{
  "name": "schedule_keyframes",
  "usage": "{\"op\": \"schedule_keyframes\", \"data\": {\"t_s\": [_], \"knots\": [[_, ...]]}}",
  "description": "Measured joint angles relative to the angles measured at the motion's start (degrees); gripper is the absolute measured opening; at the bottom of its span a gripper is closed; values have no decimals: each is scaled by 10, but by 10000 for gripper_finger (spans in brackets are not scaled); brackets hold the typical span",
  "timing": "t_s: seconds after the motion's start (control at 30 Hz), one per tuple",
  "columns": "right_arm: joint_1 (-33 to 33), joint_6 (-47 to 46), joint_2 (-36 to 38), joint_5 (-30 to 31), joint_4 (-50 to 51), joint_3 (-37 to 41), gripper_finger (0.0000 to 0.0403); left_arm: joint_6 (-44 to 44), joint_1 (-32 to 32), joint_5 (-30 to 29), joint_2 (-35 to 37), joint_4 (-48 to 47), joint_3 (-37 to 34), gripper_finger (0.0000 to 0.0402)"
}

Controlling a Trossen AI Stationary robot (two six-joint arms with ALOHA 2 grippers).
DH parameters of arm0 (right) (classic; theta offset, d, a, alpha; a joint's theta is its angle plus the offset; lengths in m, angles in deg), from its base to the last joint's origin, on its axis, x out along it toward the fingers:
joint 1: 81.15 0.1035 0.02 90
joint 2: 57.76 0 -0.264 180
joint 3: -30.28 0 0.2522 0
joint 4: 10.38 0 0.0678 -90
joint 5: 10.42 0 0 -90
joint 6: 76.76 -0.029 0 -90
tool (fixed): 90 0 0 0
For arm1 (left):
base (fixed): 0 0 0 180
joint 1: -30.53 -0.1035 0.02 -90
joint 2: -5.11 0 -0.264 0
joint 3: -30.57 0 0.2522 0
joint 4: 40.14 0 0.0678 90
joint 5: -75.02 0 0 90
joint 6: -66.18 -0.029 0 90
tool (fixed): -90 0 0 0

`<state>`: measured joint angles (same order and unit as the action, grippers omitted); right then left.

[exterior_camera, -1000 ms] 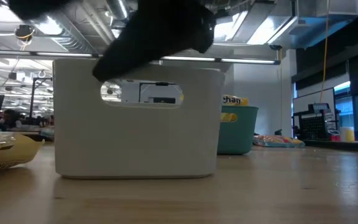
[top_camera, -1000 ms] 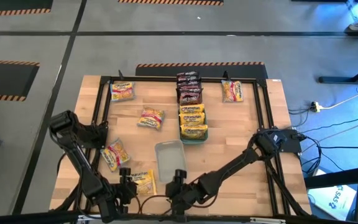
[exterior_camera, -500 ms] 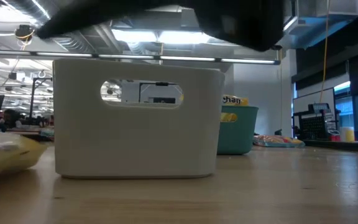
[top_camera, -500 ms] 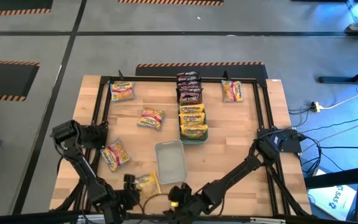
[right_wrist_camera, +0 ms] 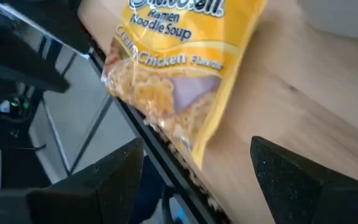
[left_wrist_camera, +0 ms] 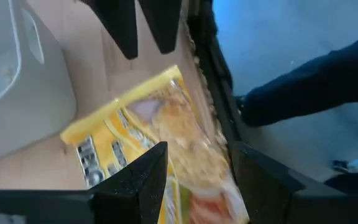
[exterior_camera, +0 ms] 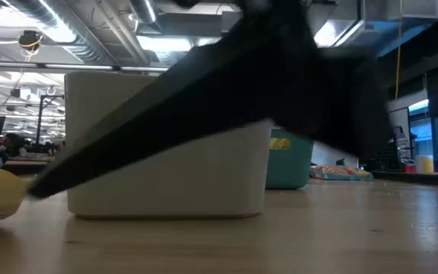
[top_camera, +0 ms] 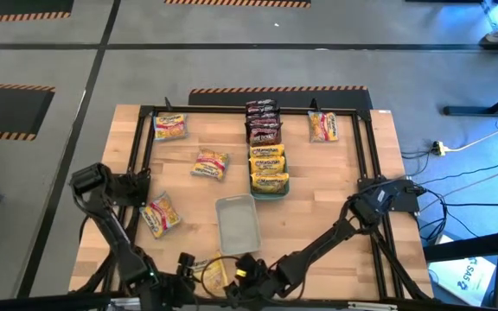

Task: Sort Maruchan noodles
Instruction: Put the yellow noodle pack into the green bin

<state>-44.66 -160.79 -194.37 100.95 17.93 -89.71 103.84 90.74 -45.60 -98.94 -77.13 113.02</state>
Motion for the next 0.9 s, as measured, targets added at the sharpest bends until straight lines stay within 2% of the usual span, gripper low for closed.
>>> {"op": "schedule_keyframes", "data": {"t_s": [0.17,0.33,0.53,0.7,0.9], "knots": [[-13,-1,-22,-3,-49,0,282,82,37,3,11,-59,1,176],[-14,-28,-45,17,-58,0,282,140,58,-21,-2,-53,-53,176],[-14,-31,-66,16,-128,-3,282,143,48,-24,-19,6,-99,176],[-19,-27,-67,17,-131,-3,282,142,28,-29,-28,21,-108,176],[-29,-11,-68,16,-147,-2,282,87,7,-26,-30,78,-108,176]]}}
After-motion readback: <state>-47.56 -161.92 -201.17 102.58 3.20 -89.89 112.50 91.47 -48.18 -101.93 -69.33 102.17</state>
